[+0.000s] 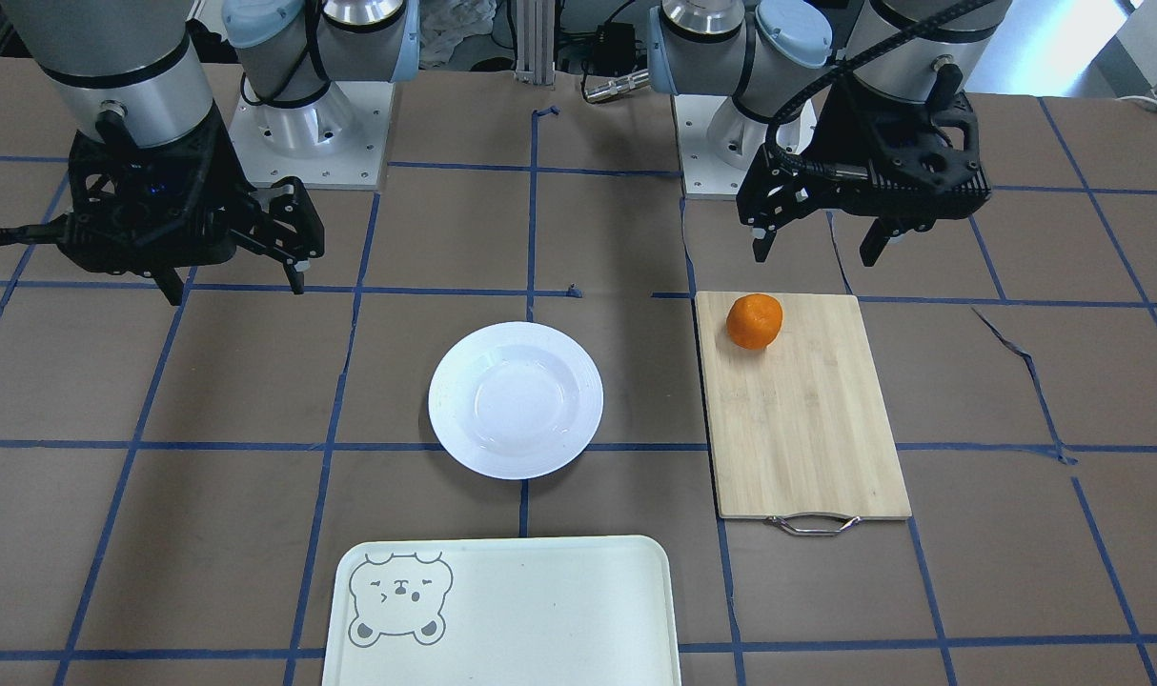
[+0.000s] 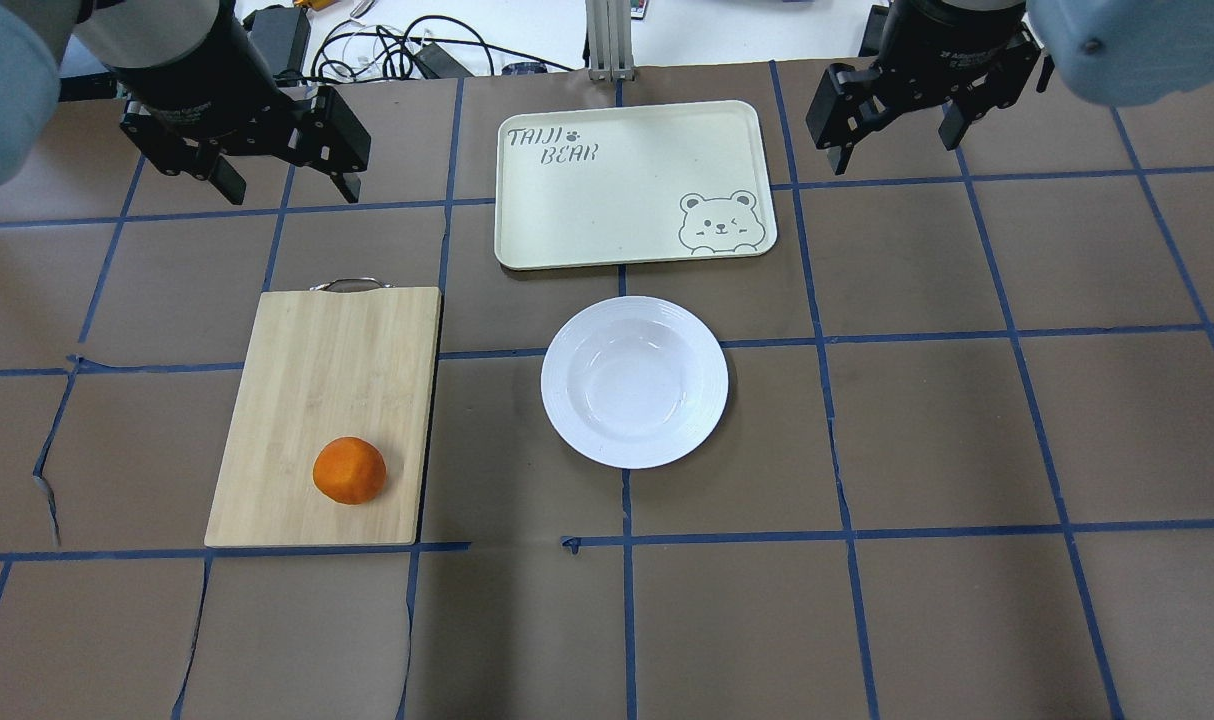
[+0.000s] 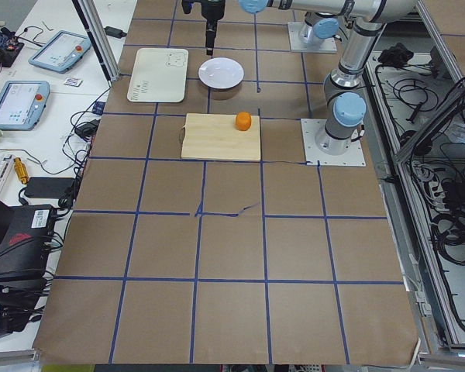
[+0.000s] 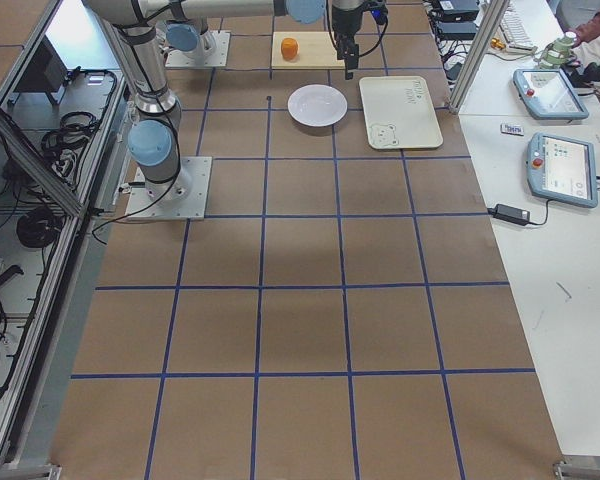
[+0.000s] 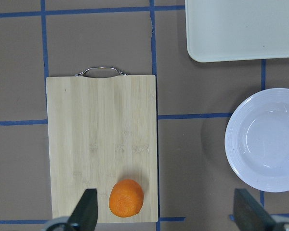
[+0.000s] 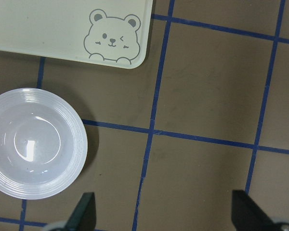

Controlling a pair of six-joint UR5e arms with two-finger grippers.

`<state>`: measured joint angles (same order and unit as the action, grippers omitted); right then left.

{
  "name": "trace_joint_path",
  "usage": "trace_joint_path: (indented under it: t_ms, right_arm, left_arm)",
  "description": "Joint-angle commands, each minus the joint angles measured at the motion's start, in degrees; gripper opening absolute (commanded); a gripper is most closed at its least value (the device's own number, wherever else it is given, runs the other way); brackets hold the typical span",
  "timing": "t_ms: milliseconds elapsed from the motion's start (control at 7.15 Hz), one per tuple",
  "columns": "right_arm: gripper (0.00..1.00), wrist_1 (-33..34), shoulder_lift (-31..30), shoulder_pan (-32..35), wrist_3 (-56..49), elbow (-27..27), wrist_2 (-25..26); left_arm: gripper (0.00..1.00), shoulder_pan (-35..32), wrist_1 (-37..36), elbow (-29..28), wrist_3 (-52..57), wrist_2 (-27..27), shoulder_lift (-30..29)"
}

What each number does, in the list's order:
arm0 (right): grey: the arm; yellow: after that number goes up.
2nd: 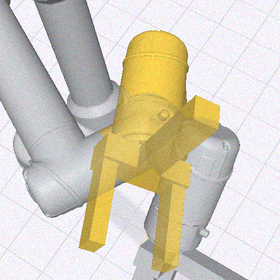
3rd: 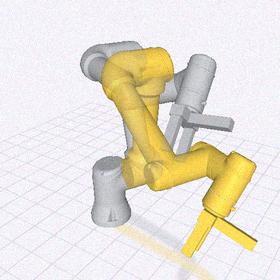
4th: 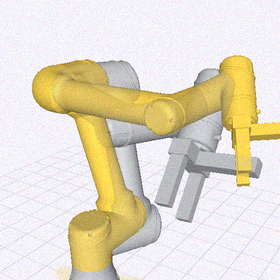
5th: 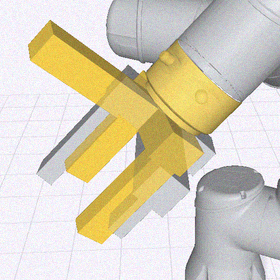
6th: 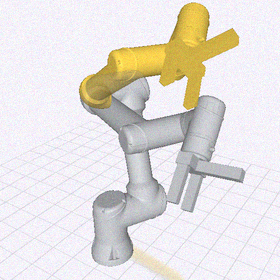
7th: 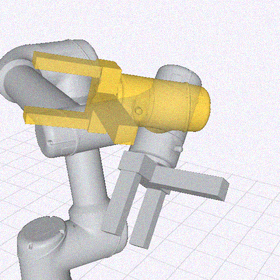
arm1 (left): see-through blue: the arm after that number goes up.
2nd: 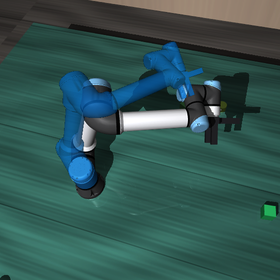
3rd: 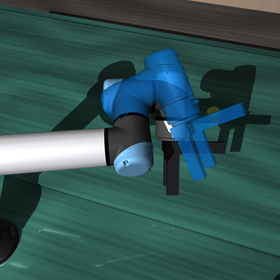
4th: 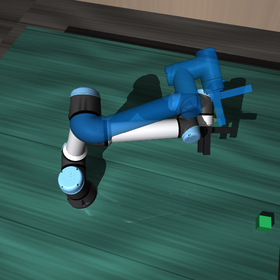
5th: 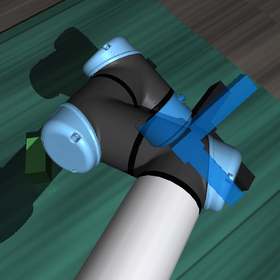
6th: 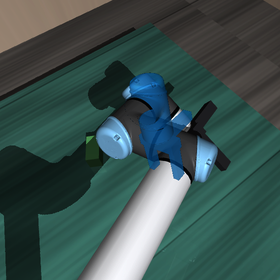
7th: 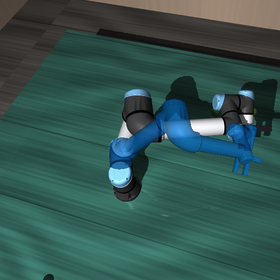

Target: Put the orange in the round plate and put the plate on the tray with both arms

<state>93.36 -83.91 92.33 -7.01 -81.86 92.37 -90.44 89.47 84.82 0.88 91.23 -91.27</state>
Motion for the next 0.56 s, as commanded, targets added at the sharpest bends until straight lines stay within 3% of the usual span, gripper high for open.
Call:
trace_joint_path:
  t_ms: [0, 419]
  right_arm:
    - [1.0, 0.42, -0.28, -2.31, 1.55, 1.34, -0.35]
    - [1.0, 1.2, -0.2, -2.67, 1.65, 0.73, -1.57]
  left_arm:
    - [1.0, 0.0, 0.0, 0.0, -0.09, 0.0, -0.05]
    - [1.0, 0.0, 0.0, 0.0, -0.09, 0.0, -0.05]
